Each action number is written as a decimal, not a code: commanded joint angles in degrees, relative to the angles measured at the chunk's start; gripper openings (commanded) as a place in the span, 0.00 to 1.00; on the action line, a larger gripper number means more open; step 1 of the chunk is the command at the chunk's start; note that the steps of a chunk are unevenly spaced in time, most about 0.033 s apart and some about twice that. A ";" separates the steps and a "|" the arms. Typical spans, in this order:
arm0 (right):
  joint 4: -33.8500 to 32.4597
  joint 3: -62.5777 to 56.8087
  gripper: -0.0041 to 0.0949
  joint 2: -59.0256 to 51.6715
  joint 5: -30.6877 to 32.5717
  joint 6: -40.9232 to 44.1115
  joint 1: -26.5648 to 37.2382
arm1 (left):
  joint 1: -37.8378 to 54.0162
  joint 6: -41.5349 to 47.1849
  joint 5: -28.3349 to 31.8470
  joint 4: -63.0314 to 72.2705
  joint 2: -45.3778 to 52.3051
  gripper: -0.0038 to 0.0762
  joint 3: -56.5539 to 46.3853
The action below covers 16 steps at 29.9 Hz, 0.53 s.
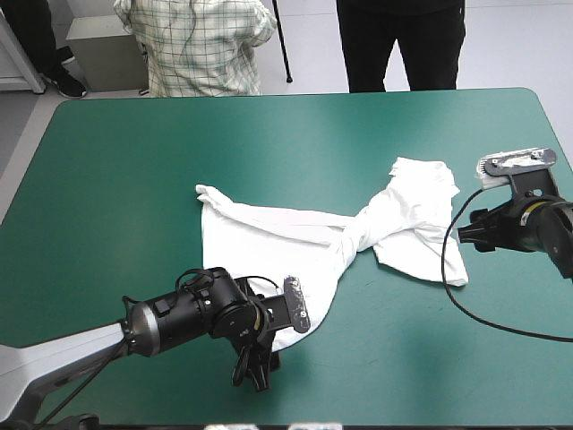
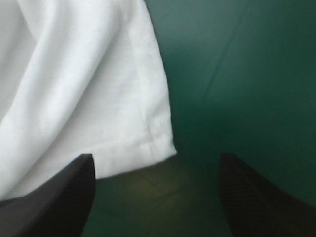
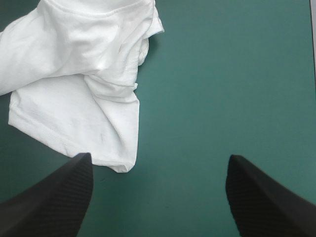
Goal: Fold the cloth
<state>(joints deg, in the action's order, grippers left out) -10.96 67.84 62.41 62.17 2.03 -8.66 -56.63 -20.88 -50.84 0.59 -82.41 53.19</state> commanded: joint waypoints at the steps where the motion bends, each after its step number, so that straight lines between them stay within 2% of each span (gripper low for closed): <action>1: -0.61 1.38 0.75 0.39 -2.76 0.09 0.37 | -0.45 -1.87 3.36 1.69 -0.86 0.69 1.31; 5: 0.05 0.56 0.75 1.65 -2.87 0.09 0.37 | -0.45 -2.79 3.61 2.86 -3.73 0.66 1.31; 8: 0.84 -1.47 0.75 3.67 -3.31 -0.03 0.37 | -0.45 -2.79 3.08 2.86 -6.06 0.57 1.31; 16: 2.61 -7.66 0.75 9.77 -5.78 -0.13 0.37 | -0.45 -3.32 2.79 5.38 -8.79 0.14 1.31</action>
<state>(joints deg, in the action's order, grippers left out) -8.29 60.14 71.44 59.68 2.07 -8.66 -56.63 -23.95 -48.61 2.67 -90.70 54.48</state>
